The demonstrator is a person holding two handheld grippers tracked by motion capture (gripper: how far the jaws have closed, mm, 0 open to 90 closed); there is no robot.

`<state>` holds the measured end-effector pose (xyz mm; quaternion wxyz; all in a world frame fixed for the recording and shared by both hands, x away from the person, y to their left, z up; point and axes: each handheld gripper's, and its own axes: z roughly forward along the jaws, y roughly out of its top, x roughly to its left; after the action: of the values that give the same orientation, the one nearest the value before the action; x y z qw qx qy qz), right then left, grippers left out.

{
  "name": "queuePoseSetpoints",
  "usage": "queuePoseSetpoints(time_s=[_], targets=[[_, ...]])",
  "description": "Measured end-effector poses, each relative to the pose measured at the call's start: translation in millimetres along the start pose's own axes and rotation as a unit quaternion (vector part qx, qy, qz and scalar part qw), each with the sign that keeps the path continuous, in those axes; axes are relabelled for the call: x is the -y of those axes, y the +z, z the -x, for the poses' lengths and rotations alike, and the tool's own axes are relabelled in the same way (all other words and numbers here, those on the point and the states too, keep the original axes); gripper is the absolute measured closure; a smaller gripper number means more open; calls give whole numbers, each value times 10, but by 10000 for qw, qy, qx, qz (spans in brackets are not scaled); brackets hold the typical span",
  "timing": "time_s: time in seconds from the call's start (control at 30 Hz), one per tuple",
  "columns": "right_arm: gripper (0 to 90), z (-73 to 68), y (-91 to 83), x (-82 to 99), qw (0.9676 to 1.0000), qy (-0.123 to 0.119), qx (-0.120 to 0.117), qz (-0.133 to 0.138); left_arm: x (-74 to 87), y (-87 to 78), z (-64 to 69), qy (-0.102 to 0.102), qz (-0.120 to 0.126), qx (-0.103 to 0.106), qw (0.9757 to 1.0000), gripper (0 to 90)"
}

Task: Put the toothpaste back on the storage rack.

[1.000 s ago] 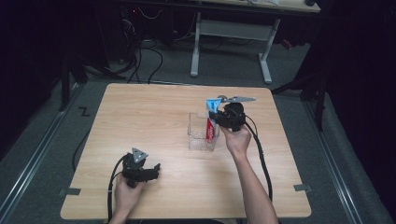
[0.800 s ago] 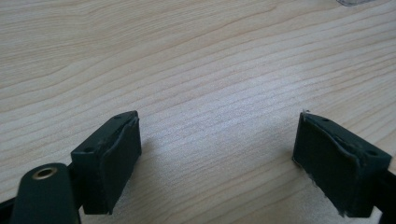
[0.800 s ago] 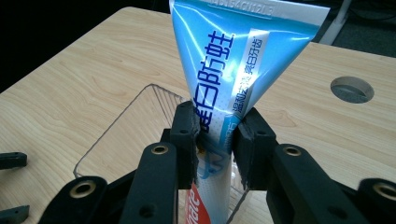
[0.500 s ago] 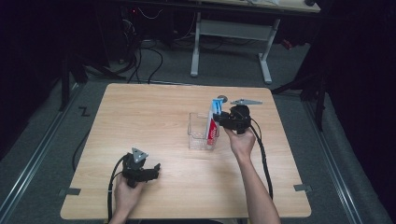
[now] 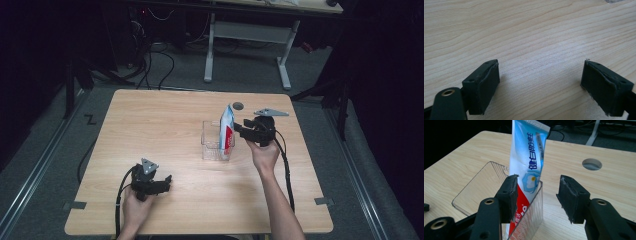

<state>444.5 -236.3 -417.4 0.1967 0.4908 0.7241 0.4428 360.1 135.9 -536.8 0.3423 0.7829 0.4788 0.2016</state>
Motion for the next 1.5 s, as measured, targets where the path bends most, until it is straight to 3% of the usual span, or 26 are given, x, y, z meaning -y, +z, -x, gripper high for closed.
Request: queuePoseSetpoints(time_s=[0.67, 1.07, 1.5], targets=[[502, 124, -304, 41, 9996, -51, 141, 223, 1, 0, 6, -12, 1, -13, 10000, 155], [501, 308, -569, 130, 9989, 39, 321, 346, 0, 0, 7, -11, -1, -13, 10000, 155], [493, 370, -717, 170, 9982, 40, 325, 499, 0, 0, 7, -10, 0, -12, 10000, 154]])
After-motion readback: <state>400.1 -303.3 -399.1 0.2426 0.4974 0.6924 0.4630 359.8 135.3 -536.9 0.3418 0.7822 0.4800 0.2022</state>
